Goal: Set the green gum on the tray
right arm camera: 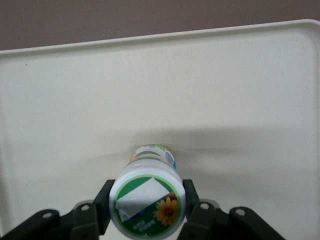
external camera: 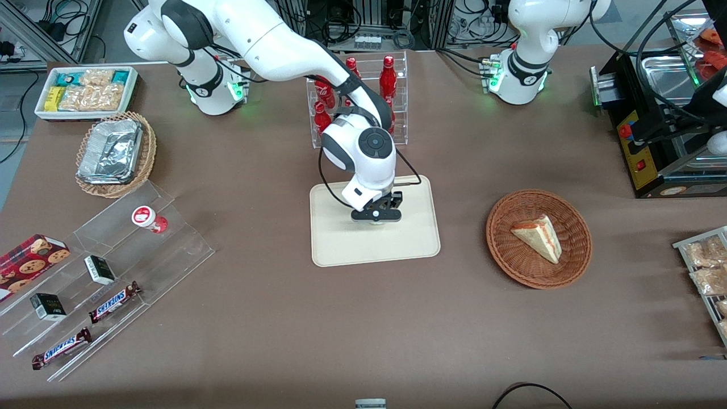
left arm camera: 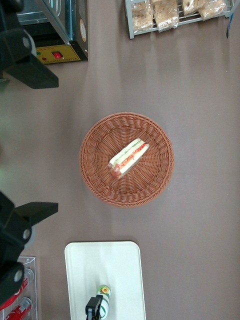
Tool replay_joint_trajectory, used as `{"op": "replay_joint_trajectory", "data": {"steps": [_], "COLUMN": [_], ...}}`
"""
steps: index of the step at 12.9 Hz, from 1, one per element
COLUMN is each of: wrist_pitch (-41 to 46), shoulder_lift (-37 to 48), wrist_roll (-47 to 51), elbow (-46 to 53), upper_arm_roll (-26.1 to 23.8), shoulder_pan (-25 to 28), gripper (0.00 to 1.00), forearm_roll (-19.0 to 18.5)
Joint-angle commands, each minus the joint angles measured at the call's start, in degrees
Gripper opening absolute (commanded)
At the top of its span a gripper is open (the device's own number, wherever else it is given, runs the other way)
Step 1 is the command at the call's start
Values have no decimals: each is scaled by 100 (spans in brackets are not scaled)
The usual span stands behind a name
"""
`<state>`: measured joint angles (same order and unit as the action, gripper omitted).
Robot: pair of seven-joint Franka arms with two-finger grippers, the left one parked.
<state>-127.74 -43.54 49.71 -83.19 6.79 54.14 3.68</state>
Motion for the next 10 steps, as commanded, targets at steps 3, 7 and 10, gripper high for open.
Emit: {"op": "replay_joint_trajectory", "data": {"steps": [3,7,10], "wrist_pitch": [-31,74,388], "shoulder_lift": [-181,282,1599], "wrist_roll": [13,-75,-652], "elbow": [242,77,-740], "upper_arm_roll": [50,50,50], "shoulder_pan": [18,-166,-631], "gripper": [82,100,100], "forearm_roll": [151,229,335]}}
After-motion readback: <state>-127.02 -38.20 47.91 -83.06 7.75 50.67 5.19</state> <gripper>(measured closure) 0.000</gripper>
